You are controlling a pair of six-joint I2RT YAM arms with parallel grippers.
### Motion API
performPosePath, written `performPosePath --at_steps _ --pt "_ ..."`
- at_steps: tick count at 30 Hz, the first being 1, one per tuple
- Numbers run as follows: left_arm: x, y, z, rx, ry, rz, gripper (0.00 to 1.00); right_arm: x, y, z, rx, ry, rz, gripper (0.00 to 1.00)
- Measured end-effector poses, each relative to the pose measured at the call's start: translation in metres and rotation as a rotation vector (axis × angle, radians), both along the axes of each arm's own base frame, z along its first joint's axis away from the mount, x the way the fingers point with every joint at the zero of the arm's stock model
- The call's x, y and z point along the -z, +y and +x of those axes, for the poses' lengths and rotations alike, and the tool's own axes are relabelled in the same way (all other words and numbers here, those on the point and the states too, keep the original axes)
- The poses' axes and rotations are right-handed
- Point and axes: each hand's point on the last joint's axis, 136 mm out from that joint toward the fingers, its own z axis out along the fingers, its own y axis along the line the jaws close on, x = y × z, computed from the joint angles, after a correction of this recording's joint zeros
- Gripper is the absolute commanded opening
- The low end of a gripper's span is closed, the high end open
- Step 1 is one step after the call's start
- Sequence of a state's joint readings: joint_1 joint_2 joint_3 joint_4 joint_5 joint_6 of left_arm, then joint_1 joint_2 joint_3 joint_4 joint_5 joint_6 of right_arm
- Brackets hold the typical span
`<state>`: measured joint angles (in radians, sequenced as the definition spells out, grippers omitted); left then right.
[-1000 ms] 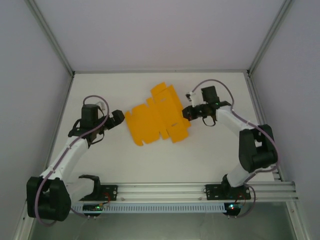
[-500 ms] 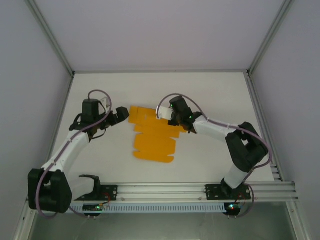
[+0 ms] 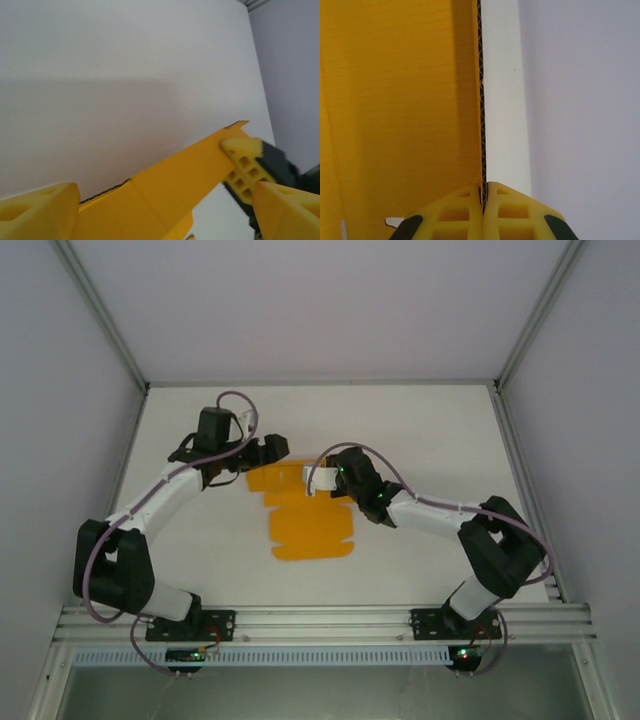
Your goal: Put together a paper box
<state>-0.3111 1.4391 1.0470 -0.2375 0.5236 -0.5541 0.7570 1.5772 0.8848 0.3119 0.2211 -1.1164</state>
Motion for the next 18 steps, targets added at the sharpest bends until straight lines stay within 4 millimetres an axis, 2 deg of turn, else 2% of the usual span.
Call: performPosePath --at_steps 3,10,15,18 --pt "0.003 -0.002 -0.002 -0.004 0.016 -0.007 0.79 -0.004 -0.001 -0.001 0.0 -0.007 0.006 0.0" --pt "0.011 -0.014 -0.012 0.014 0.049 -0.037 0.76 -0.004 -0.006 0.002 0.03 -0.002 0.022 0.0" --pt "0.014 -0.026 -0.02 0.042 0.064 -0.064 0.75 -0.011 -0.007 0.007 0.058 -0.026 0.047 0.0" --pt "0.015 -0.031 -0.023 0.047 0.068 -0.084 0.68 -0.011 -0.007 0.007 0.061 -0.023 0.055 0.0"
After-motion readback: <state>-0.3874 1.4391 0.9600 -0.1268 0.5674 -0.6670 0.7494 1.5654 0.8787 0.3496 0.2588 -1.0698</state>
